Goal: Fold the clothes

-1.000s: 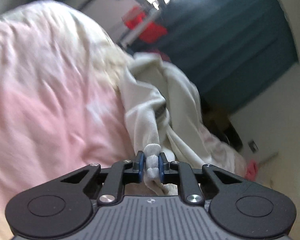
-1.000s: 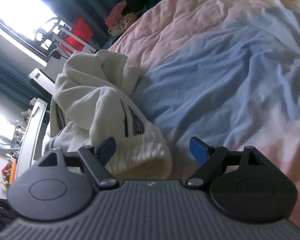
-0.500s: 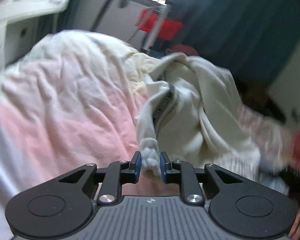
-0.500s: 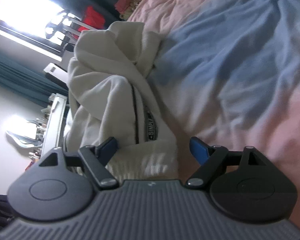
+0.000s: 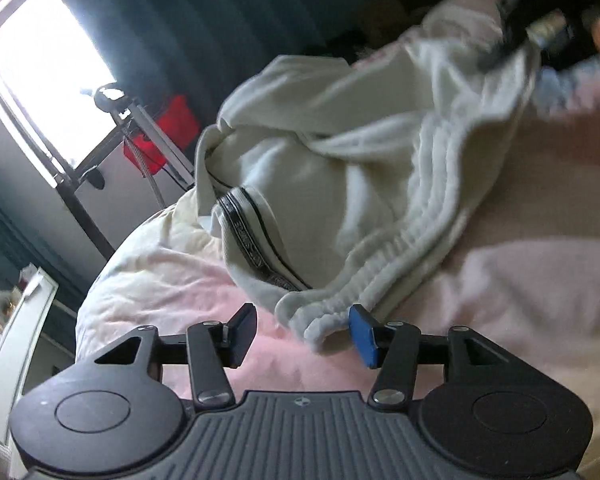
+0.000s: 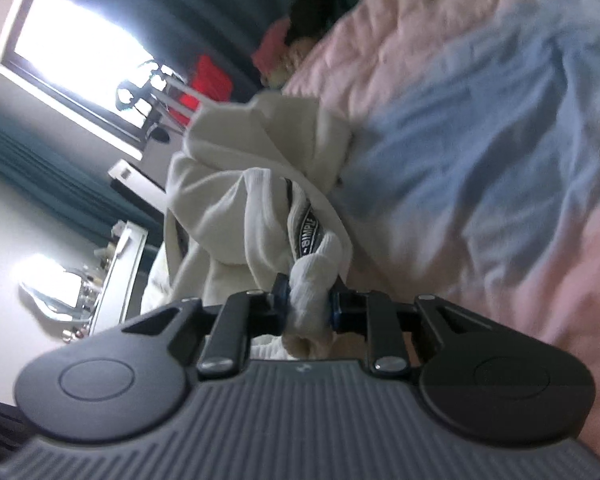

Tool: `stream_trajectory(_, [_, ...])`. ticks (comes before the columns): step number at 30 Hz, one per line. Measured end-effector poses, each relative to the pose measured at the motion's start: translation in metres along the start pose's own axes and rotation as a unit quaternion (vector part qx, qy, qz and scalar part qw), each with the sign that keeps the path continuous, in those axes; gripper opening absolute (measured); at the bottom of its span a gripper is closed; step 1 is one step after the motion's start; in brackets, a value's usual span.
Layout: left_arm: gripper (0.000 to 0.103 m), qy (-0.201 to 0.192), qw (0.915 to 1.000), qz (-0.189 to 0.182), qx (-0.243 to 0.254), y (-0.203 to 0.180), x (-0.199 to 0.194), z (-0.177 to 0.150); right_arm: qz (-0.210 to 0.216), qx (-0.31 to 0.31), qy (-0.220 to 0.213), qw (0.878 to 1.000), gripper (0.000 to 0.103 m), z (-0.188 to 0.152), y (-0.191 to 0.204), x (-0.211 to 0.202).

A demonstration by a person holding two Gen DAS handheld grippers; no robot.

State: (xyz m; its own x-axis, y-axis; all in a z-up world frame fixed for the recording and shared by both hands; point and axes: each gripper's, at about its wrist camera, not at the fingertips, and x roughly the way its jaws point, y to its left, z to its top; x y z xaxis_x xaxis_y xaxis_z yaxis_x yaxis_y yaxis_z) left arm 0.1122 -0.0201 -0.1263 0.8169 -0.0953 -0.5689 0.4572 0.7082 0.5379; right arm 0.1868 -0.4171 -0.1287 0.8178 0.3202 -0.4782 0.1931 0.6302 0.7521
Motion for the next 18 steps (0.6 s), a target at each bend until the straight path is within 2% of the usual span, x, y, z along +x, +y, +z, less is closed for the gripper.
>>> stream_trajectory(2, [0.055,-0.007,0.9999,-0.004,0.012,0.0,0.001,-0.001,0.0,-0.001,-0.002,1.0,0.023,0.0,0.001,0.0])
stream_trajectory(6, [0.055,-0.02,0.9978,0.013,0.062,-0.012,-0.001,-0.006,-0.008,-0.013,-0.002,1.0,0.023,-0.001,0.005,0.0])
stream_trajectory(10, [0.055,-0.001,0.9945,0.008,0.105,-0.024,0.002,-0.012,-0.013,-0.007,-0.001,1.0,0.023,-0.002,0.004,0.001])
stream_trajectory(18, [0.057,0.006,0.9956,0.025,0.09,-0.02,0.005,-0.012,-0.028,-0.006,0.005,1.0,0.023,-0.006,0.002,0.002])
